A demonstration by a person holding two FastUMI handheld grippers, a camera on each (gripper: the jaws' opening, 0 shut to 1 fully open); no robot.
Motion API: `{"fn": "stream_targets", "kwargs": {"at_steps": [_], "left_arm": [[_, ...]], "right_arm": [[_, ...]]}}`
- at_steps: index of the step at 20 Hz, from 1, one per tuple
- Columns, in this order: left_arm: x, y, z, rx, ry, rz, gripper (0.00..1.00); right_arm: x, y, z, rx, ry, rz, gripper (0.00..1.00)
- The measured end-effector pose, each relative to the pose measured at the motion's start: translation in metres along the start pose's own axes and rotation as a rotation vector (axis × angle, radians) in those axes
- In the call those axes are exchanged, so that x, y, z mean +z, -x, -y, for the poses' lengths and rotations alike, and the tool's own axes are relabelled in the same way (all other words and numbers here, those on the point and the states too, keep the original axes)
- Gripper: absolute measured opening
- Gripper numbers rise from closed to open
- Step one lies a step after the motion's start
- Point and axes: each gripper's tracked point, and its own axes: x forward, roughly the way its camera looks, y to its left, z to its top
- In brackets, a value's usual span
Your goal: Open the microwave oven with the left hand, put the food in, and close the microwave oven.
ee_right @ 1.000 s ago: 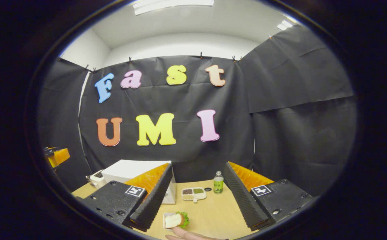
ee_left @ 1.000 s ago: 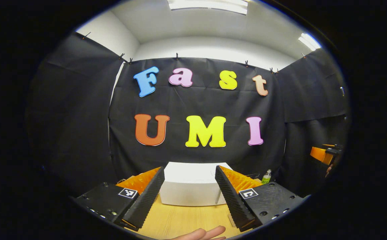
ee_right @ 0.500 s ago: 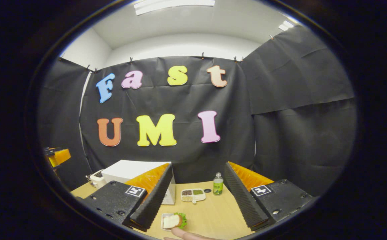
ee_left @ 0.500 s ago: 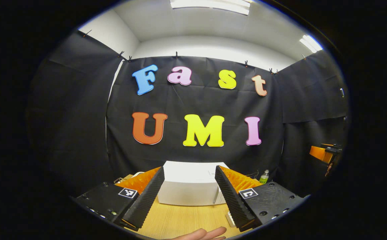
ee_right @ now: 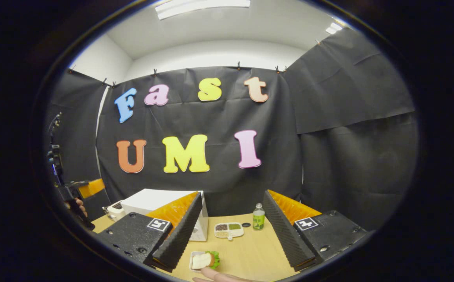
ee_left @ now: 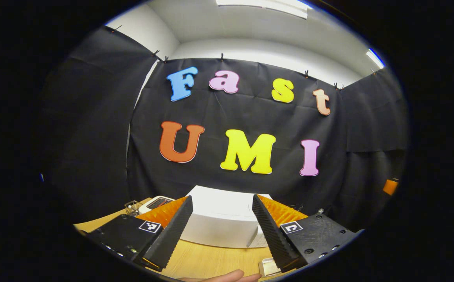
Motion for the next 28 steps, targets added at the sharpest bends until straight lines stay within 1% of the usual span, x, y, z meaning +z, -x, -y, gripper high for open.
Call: {"fn": "stream_targets", "kwargs": {"at_steps": [1, 3, 4, 6, 9, 10, 14, 16, 17, 18, 19, 20, 21, 22, 24, 25, 27, 28], "left_arm": [[-0.012, -0.009, 0.007, -0.018, 0.006, -0.026, 0.94], [-0.03, -0.026, 0.018, -0.029, 0.0, -0.042, 0.95], [-0.038, -0.035, 0.023, -0.037, -0.011, -0.044, 0.95], [-0.062, -0.052, 0.037, -0.059, -0.038, -0.061, 0.95], [-0.098, -0.078, 0.05, -0.07, -0.069, -0.092, 0.95], [-0.111, -0.085, 0.056, -0.079, -0.066, -0.108, 0.95], [-0.164, -0.111, 0.079, -0.106, -0.065, -0.19, 0.95], [-0.191, -0.119, 0.091, -0.124, -0.054, -0.241, 0.95], [-0.202, -0.123, 0.094, -0.125, -0.056, -0.259, 0.95], [-0.213, -0.127, 0.097, -0.122, -0.064, -0.273, 0.95], [-0.222, -0.131, 0.098, -0.116, -0.075, -0.283, 0.95], [-0.233, -0.135, 0.102, -0.119, -0.078, -0.294, 0.95], [-0.242, -0.139, 0.107, -0.126, -0.076, -0.304, 0.95], [-0.251, -0.143, 0.108, -0.125, -0.08, -0.314, 0.95], [-0.264, -0.151, 0.106, -0.104, -0.087, -0.321, 0.95], [-0.268, -0.154, 0.105, -0.092, -0.081, -0.321, 0.95], [-0.272, -0.162, 0.106, -0.083, -0.055, -0.305, 0.95], [-0.274, -0.169, 0.1, -0.061, -0.054, -0.288, 0.95]], "right_arm": [[0.001, 0.001, 0.002, 0.002, 0.006, 0.006, 0.91], [0.001, 0.001, 0.004, 0.013, 0.012, 0.015, 0.92], [0.001, 0.001, 0.007, 0.014, 0.009, 0.019, 1.0], [-0.004, 0.0, 0.01, 0.021, 0.0, 0.021, 1.0], [-0.011, -0.003, 0.01, 0.055, -0.015, 0.026, 1.0], [-0.015, -0.005, 0.012, 0.06, -0.014, 0.024, 0.92], [-0.029, -0.013, 0.018, 0.068, -0.016, 0.009, 0.91], [-0.028, -0.014, 0.02, 0.082, -0.038, 0.031, 0.92], [-0.028, -0.016, 0.024, 0.082, -0.05, 0.044, 0.92], [-0.032, -0.018, 0.03, 0.077, -0.058, 0.053, 1.0], [-0.036, -0.02, 0.034, 0.072, -0.068, 0.051, 1.0], [-0.042, -0.023, 0.039, 0.059, -0.073, 0.046, 0.91], [-0.046, -0.027, 0.046, 0.04, -0.069, 0.038, 1.0], [-0.051, -0.029, 0.051, 0.023, -0.06, 0.029, 1.0], [-0.058, -0.03, 0.052, 0.02, -0.052, 0.014, 1.0], [-0.055, -0.03, 0.054, 0.015, -0.042, 0.025, 1.0], [-0.056, -0.028, 0.057, 0.018, -0.024, 0.036, 1.0], [-0.058, -0.027, 0.058, 0.021, -0.023, 0.037, 1.0]]}}
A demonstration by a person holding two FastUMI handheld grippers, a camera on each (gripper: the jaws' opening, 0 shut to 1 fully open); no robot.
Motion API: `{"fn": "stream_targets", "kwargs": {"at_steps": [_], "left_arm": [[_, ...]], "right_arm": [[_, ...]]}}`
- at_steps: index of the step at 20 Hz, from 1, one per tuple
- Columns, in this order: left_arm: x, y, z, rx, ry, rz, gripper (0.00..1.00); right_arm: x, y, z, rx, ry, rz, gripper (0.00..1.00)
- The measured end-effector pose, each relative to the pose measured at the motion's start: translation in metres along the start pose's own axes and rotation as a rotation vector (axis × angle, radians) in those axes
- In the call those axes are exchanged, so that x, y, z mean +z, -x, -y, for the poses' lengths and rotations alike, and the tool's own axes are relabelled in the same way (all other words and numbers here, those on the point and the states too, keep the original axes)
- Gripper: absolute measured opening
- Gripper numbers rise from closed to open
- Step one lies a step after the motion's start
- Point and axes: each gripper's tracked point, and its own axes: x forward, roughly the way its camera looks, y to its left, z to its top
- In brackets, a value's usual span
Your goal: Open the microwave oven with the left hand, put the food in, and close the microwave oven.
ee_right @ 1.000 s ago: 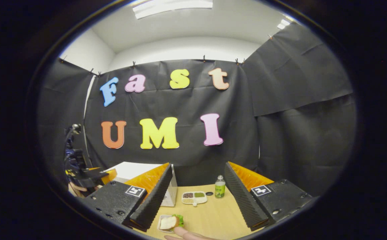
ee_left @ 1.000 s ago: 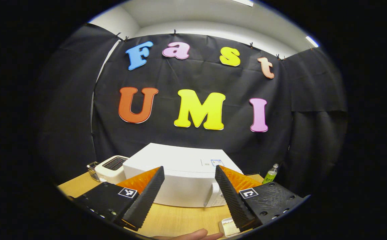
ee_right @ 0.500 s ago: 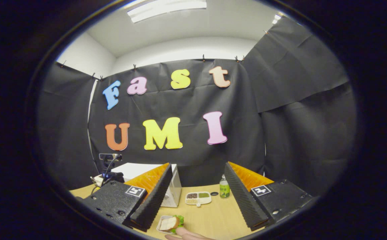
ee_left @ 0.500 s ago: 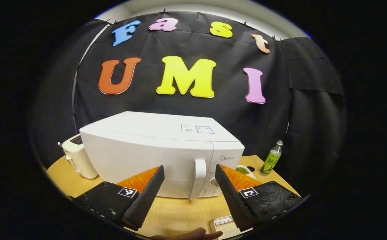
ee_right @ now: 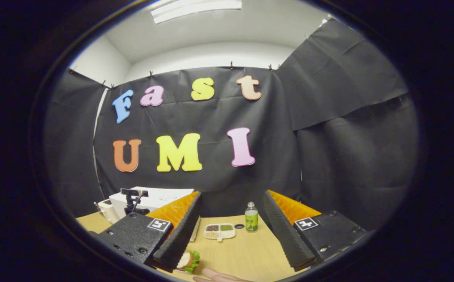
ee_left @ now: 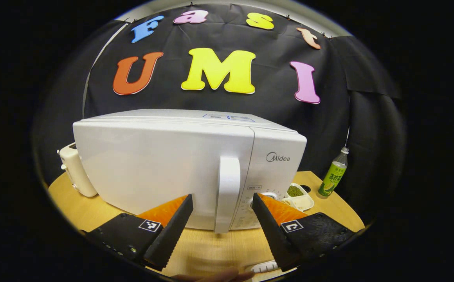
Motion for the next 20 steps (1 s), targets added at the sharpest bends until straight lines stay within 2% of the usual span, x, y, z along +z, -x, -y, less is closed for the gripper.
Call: {"fn": "stream_targets", "kwargs": {"at_steps": [2, 5, 7, 11, 12, 13, 14, 16, 17, 18, 20], "left_arm": [[-0.006, -0.005, -0.002, -0.003, 0.048, -0.009, 0.95], [-0.008, -0.004, -0.006, -0.008, 0.057, -0.02, 0.95], [-0.01, -0.004, -0.003, -0.023, 0.098, -0.026, 0.96], [-0.009, -0.005, -0.005, -0.015, 0.071, -0.005, 0.96], [-0.01, -0.006, -0.005, -0.011, 0.061, -0.004, 0.88], [-0.011, -0.006, -0.005, -0.01, 0.059, 0.001, 0.95], [-0.01, -0.005, -0.009, 0.004, 0.047, 0.005, 0.94], [-0.015, -0.009, 0.007, -0.056, 0.066, -0.005, 0.55], [-0.011, -0.001, 0.01, -0.056, 0.033, 0.008, 0.52], [-0.014, -0.008, 0.007, -0.036, -0.013, 0.013, 0.17], [-0.013, -0.009, 0.007, -0.026, -0.045, 0.03, 0.17]], "right_arm": [[-0.005, 0.004, 0.0, 0.013, -0.013, -0.017, 1.0], [-0.011, 0.011, -0.007, 0.048, -0.045, -0.036, 1.0], [-0.009, 0.013, -0.007, 0.046, -0.032, -0.027, 1.0], [-0.009, 0.021, -0.011, 0.05, -0.017, -0.028, 1.0], [-0.011, 0.022, -0.011, 0.048, -0.012, -0.03, 1.0], [-0.01, 0.024, -0.01, 0.046, -0.007, -0.03, 1.0], [-0.01, 0.026, -0.01, 0.043, -0.003, -0.029, 1.0], [-0.01, 0.028, -0.011, 0.041, 0.005, -0.028, 1.0], [-0.01, 0.03, -0.012, 0.042, 0.008, -0.027, 1.0], [-0.009, 0.031, -0.013, 0.042, 0.012, -0.026, 1.0], [-0.007, 0.033, -0.015, 0.045, 0.023, -0.02, 1.0]]}}
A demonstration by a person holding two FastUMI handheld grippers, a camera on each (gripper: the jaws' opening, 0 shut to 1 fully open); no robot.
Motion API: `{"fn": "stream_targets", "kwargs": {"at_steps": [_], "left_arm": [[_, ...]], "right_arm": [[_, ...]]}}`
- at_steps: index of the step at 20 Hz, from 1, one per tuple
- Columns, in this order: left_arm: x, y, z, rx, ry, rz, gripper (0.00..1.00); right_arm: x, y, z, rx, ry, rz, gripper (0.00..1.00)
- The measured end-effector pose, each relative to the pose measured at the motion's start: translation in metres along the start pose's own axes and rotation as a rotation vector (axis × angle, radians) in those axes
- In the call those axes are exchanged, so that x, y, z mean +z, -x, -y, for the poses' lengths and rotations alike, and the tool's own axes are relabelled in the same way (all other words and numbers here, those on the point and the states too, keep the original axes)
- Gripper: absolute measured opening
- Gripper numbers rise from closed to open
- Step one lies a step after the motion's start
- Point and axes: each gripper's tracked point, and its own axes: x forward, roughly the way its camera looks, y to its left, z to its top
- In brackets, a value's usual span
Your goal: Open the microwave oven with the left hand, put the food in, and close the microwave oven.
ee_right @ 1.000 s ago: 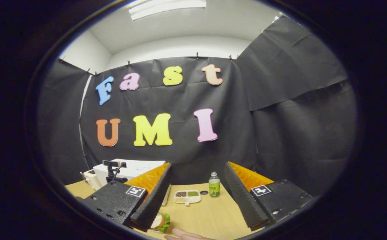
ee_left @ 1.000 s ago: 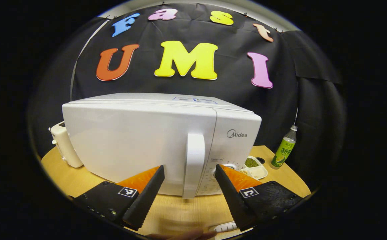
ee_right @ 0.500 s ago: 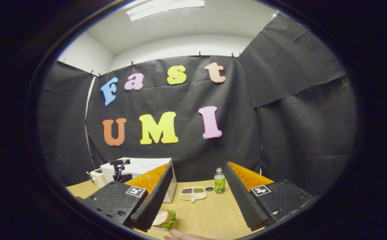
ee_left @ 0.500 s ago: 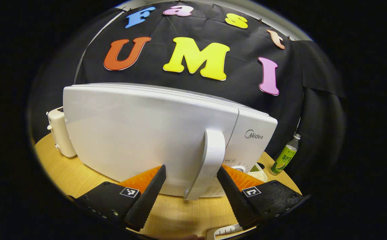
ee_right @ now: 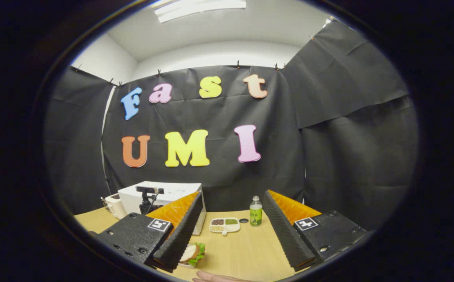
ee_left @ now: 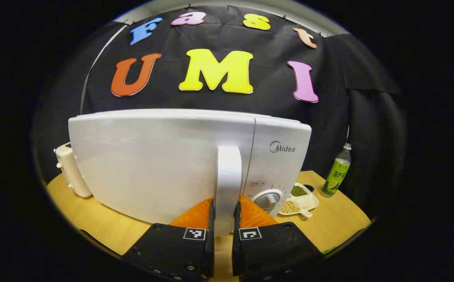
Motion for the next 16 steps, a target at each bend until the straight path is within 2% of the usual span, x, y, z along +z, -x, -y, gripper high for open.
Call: {"fn": "stream_targets", "kwargs": {"at_steps": [1, 2, 3, 4, 7, 9, 13, 16], "left_arm": [[-0.001, -0.008, 0.003, -0.011, 0.021, 0.005, 0.16], [-0.001, 0.003, 0.002, -0.019, 0.018, 0.009, 0.05], [-0.001, 0.004, 0.002, -0.025, 0.004, 0.017, 0.13], [0.0, 0.003, 0.001, -0.032, -0.006, 0.024, 0.05], [-0.001, 0.012, 0.002, -0.042, 0.007, 0.011, 0.05], [-0.004, 0.022, 0.001, -0.044, -0.034, 0.026, 0.05], [-0.012, 0.059, -0.004, -0.131, -0.015, 0.035, 0.04], [-0.017, 0.088, -0.014, -0.181, -0.053, 0.056, 0.05]], "right_arm": [[0.0, 0.001, -0.002, 0.002, 0.007, 0.003, 1.0], [0.0, 0.001, -0.003, 0.004, 0.012, 0.003, 1.0], [-0.001, 0.001, -0.004, 0.007, 0.015, 0.001, 1.0], [-0.003, 0.0, -0.005, 0.009, 0.017, -0.002, 1.0], [-0.006, -0.002, -0.008, 0.013, 0.023, -0.017, 1.0], [-0.006, -0.004, -0.011, 0.025, 0.041, -0.018, 1.0], [-0.003, -0.004, -0.014, 0.016, 0.047, -0.009, 1.0], [-0.008, 0.0, -0.027, 0.039, 0.036, -0.026, 1.0]]}}
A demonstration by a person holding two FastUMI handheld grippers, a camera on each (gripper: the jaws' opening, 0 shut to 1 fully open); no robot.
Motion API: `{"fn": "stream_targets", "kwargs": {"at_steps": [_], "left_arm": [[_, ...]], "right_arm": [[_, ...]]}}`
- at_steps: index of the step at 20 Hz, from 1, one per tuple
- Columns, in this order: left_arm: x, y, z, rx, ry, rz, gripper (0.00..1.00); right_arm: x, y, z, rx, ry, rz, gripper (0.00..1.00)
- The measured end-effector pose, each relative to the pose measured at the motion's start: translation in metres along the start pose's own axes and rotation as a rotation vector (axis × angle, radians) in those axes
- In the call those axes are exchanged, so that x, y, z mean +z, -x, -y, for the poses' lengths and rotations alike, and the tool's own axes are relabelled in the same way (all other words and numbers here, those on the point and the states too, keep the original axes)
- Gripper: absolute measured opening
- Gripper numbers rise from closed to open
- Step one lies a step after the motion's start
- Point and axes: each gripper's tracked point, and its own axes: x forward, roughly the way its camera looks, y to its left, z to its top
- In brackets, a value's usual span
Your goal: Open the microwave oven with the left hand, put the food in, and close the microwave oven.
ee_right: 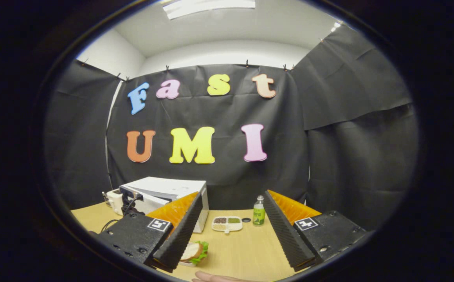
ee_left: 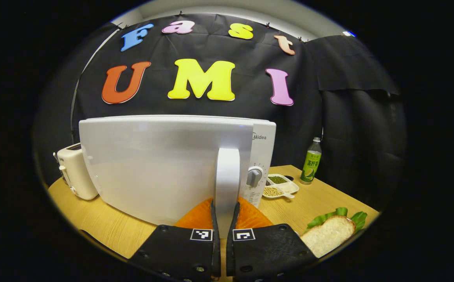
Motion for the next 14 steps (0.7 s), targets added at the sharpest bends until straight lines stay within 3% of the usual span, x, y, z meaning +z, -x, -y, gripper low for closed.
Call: {"fn": "stream_targets", "kwargs": {"at_steps": [7, 14], "left_arm": [[-0.011, 0.07, -0.018, -0.079, -0.022, 0.012, 0.05], [-0.023, 0.142, -0.064, -0.085, -0.023, 0.012, 0.04]], "right_arm": [[0.012, 0.032, -0.03, 0.024, 0.038, 0.01, 1.0], [0.01, 0.047, -0.061, 0.085, 0.052, 0.01, 1.0]]}}
